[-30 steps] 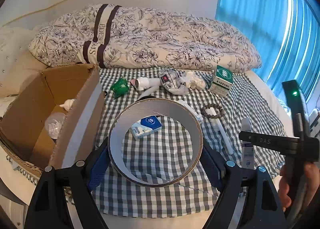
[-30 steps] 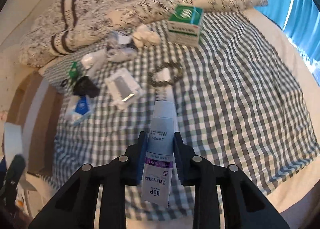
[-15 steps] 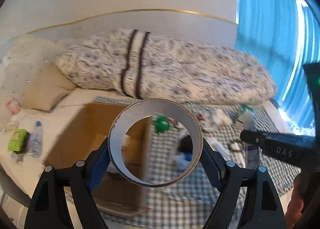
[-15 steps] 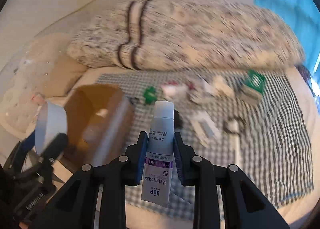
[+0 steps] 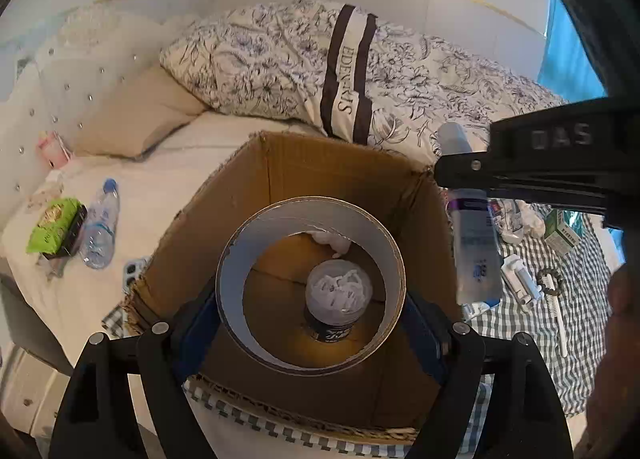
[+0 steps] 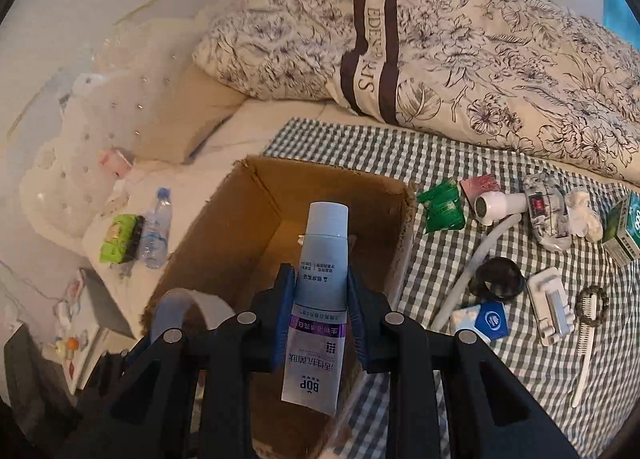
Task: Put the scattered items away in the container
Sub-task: 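Carry ring band and ointment tube over the box and open both tools, then grasp the dark bead bracelet with right tool while left tool grasps the white phone stand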
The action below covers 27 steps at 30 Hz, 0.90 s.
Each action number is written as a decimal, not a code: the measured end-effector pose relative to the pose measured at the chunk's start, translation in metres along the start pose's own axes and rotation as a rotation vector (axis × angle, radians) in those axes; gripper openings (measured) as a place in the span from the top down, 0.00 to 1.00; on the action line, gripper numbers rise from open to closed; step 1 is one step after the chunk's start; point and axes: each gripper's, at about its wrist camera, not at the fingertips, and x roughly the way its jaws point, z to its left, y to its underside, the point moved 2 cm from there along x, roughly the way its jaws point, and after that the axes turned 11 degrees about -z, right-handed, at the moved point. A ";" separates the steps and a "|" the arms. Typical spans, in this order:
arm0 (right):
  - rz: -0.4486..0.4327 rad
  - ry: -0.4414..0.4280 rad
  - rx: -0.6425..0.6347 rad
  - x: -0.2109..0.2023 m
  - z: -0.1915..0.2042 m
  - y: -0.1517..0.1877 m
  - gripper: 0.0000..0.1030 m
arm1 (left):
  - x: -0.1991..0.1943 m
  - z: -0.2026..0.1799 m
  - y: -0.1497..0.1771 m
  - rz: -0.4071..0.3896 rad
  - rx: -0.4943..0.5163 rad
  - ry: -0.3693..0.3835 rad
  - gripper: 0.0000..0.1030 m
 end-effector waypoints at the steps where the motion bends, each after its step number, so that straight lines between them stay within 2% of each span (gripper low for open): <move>1: 0.006 0.003 -0.003 0.005 0.000 0.001 0.75 | 0.003 0.002 0.001 0.003 -0.005 0.007 0.18; 3: 0.015 -0.003 0.000 0.013 0.001 0.003 0.72 | 0.009 0.001 0.004 0.014 -0.002 0.013 0.16; 4: 0.013 0.002 -0.002 0.015 0.002 0.003 0.57 | 0.011 0.000 0.004 0.020 0.005 0.012 0.09; 5: 0.007 0.006 -0.015 0.016 0.002 0.003 0.45 | 0.012 0.000 0.004 0.017 0.014 -0.002 0.06; 6: -0.006 0.014 -0.028 0.015 0.003 0.002 0.29 | 0.011 -0.002 0.003 0.008 0.020 -0.009 0.06; 7: -0.037 0.038 -0.042 0.011 0.003 0.001 0.27 | 0.010 -0.003 0.003 0.001 0.027 -0.008 0.05; 11: -0.093 0.082 -0.083 -0.005 0.001 -0.005 0.27 | 0.008 -0.009 0.001 -0.004 0.030 -0.006 0.03; 15: -0.139 0.133 -0.081 -0.028 -0.025 -0.005 0.27 | -0.001 -0.026 -0.003 -0.024 0.042 0.022 0.03; 19: -0.148 0.151 -0.014 -0.050 -0.083 0.003 0.27 | -0.011 -0.062 -0.008 -0.051 0.072 0.084 0.03; 24: -0.147 0.262 0.043 -0.081 -0.177 0.028 0.27 | -0.015 -0.118 -0.007 -0.061 0.104 0.182 0.00; 27: -0.133 0.319 0.119 -0.095 -0.241 0.048 0.27 | -0.008 -0.154 0.001 -0.049 0.132 0.230 0.00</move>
